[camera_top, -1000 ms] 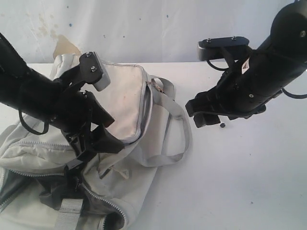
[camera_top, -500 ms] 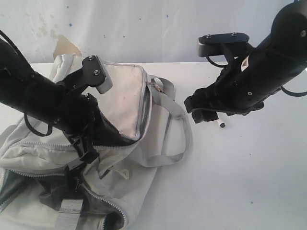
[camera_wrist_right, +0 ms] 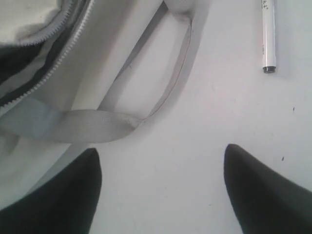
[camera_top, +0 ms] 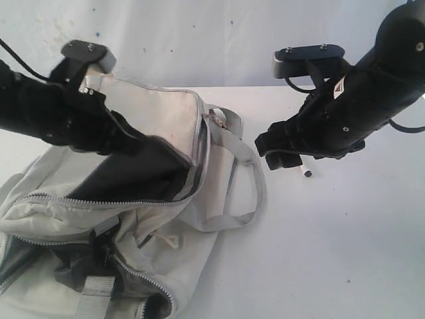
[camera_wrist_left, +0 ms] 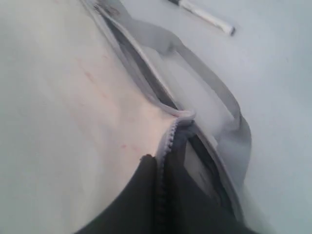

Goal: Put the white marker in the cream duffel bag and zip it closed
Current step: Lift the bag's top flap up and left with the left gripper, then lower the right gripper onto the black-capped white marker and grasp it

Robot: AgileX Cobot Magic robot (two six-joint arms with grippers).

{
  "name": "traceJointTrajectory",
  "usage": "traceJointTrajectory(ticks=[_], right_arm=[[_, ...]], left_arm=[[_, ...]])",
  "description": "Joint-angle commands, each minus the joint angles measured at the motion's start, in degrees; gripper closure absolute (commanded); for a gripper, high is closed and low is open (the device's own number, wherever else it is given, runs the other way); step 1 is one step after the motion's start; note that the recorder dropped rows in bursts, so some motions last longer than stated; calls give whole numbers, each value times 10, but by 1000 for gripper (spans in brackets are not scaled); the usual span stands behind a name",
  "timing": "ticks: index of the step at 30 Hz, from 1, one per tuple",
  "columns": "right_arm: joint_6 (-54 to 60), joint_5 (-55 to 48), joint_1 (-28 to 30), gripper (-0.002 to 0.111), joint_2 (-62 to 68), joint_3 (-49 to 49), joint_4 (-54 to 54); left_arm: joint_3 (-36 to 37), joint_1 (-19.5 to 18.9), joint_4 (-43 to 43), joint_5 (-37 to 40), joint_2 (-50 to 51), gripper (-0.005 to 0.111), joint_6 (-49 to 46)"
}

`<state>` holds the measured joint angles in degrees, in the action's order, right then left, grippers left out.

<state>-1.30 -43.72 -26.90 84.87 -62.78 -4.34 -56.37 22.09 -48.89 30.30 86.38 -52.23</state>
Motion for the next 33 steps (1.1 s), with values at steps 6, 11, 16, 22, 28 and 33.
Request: traceJointTrajectory(ticks=[6, 11, 16, 22, 28, 33], right_arm=[[28, 20, 1, 43, -4, 2, 4], [23, 51, 1, 43, 3, 2, 4], [-27, 89, 5, 43, 32, 2, 20], [-39, 130, 46, 43, 84, 0, 20], [-39, 184, 84, 43, 148, -18, 32], [-28, 302, 104, 43, 195, -21, 50]], left_arm=[[-3, -96, -20, -53, -55, 106, 115], [-3, -155, -24, -53, -57, 106, 171], [-3, -195, -24, -55, -57, 106, 195], [-3, -221, -22, -54, -57, 106, 206], [-3, -221, -19, -33, -57, 106, 206], [-3, -221, -5, -26, -57, 106, 206]])
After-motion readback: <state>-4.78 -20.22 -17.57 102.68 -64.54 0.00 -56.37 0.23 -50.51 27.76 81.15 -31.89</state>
